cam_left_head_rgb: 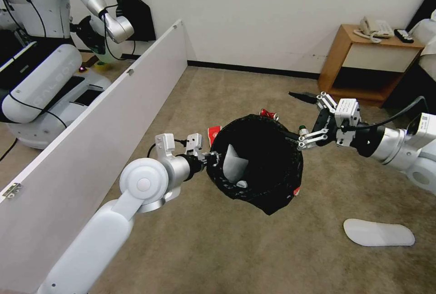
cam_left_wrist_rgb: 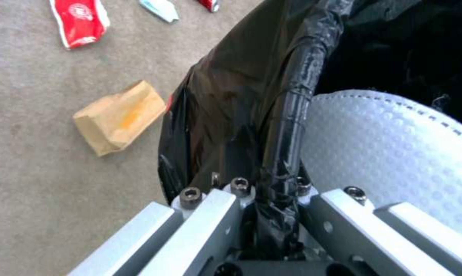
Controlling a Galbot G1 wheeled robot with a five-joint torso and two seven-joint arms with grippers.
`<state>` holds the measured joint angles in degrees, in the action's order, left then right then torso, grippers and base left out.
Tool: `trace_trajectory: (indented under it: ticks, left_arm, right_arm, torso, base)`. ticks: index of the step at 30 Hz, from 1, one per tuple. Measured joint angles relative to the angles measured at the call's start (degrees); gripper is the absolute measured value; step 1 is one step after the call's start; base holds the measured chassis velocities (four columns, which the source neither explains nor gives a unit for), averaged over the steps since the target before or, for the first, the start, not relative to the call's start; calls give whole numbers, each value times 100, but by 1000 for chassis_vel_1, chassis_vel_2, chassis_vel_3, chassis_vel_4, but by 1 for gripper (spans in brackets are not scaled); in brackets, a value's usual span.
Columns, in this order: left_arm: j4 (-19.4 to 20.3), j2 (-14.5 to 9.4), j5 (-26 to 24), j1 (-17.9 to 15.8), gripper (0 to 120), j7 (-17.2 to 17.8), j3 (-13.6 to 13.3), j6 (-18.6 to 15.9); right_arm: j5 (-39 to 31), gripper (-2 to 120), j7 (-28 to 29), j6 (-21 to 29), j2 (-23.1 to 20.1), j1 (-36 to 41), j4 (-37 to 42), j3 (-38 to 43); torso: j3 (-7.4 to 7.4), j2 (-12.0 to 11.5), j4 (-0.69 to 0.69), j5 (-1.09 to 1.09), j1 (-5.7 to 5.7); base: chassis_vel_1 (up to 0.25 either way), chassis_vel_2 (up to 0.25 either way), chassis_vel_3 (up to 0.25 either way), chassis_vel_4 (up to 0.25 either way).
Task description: Pick up the trash bin and place the garbage on the floor into it.
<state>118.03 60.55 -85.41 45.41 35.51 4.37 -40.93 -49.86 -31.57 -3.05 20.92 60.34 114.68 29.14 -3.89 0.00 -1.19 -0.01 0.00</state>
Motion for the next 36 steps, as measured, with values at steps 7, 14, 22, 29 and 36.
trace_trajectory:
  ticks: [7,14,22,29,36]
  left_arm:
    - [9,-117,160,132,0,-101,153,-13]
    - [59,-201,263,301,0,-204,287,-22]
    - [104,-264,386,481,0,-286,325,-25]
    - [140,-351,359,520,0,-320,463,-25]
    - [162,-307,431,676,0,-367,638,-14]
  right_arm:
    - [381,100,-71,-133,144,152,-501,73]
    - [721,100,-116,-275,352,449,-952,150]
    - [1273,100,-552,-450,653,581,-1993,50]
    - [1516,100,-772,-374,545,584,-2405,-13]
    - [1785,100,-1114,-145,236,525,-2915,-159]
  torso:
    - [0,0,0,0,0]
    - [0,0,0,0,0]
    - [0,0,-1,1,0]
    - [0,0,1,1,0]
    - [0,0,0,1,0]
  base:
    - [0,0,0,0]
    - [0,0,0,0]
    - [0,0,0,0]
    - [0,0,0,0]
    - [0,0,0,0]
